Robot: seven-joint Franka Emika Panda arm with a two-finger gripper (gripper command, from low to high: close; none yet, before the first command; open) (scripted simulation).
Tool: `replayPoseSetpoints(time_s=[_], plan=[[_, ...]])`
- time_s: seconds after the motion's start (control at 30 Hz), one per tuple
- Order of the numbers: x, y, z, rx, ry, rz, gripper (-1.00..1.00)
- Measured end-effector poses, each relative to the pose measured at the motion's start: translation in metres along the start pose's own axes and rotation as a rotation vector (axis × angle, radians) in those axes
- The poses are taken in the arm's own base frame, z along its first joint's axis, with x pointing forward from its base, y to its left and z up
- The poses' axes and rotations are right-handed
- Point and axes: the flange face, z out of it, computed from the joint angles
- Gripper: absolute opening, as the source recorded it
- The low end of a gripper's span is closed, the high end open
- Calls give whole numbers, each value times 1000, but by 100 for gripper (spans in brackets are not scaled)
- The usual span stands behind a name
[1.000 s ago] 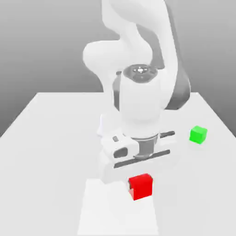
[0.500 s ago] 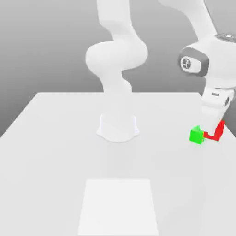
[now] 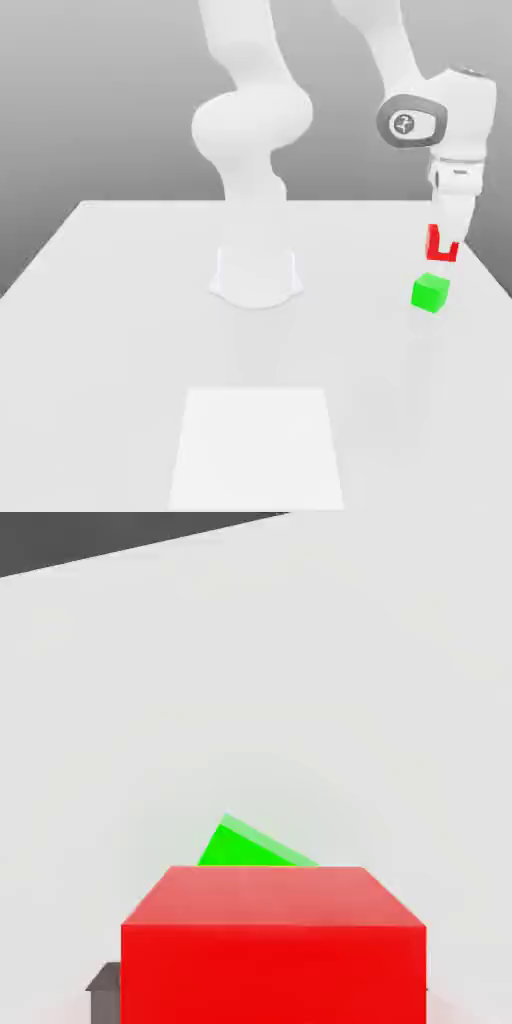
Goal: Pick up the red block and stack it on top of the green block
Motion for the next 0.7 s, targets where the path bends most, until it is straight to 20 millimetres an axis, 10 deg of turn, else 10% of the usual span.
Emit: replayPoseSetpoints(time_s=[0.67, 0.7], plan=[[-3, 2, 50, 2, -15, 5, -100], [-4, 2, 52, 3, -17, 4, 100]])
